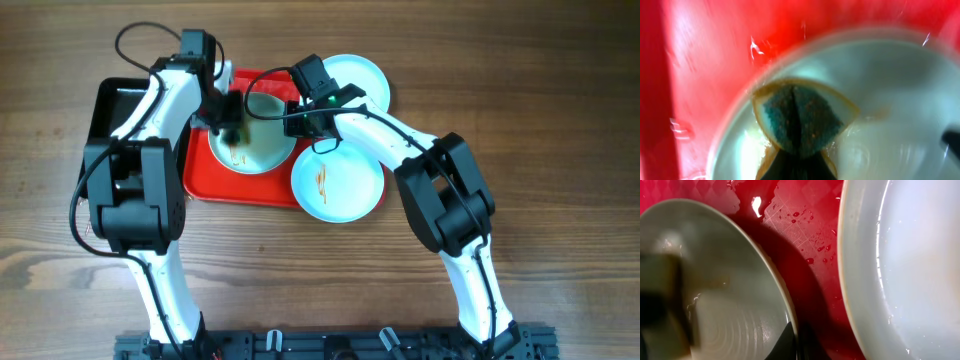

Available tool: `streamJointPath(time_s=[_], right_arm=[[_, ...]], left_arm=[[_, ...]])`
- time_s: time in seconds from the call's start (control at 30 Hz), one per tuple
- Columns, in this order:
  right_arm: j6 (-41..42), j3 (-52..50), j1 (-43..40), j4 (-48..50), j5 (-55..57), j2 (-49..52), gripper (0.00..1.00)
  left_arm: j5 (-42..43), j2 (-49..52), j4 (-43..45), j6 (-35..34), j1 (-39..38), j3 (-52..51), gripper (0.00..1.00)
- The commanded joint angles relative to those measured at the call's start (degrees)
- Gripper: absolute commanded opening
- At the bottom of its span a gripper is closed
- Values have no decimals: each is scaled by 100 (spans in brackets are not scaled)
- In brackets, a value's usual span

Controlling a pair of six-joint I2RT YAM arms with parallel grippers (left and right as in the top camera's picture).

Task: Clean dirty plates on tray and stack at the side
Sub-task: 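Scrub the held plate with the sponge in the left gripper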

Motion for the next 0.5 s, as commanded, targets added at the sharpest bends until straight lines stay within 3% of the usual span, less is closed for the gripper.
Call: streamJointPath(time_s=[0.0, 0.1, 0.2, 0.33, 0.47], right_arm=[[-44, 103, 31, 33, -149, 164, 4], [-142, 103, 33, 31, -293, 164, 4], [-140, 103, 33, 33, -337, 164, 4], [-133, 103, 33, 48, -332, 164, 4], [-136, 103, 33, 48, -330, 164, 4]], left_arm=[[684, 142, -658, 48, -83, -103, 4], [1351, 142, -997, 85, -83, -103, 4], [1231, 144, -713, -365, -76, -103, 4], [-933, 170, 251, -1751, -85, -103, 4], [-1941, 175, 1268, -1873, -85, -103, 4]])
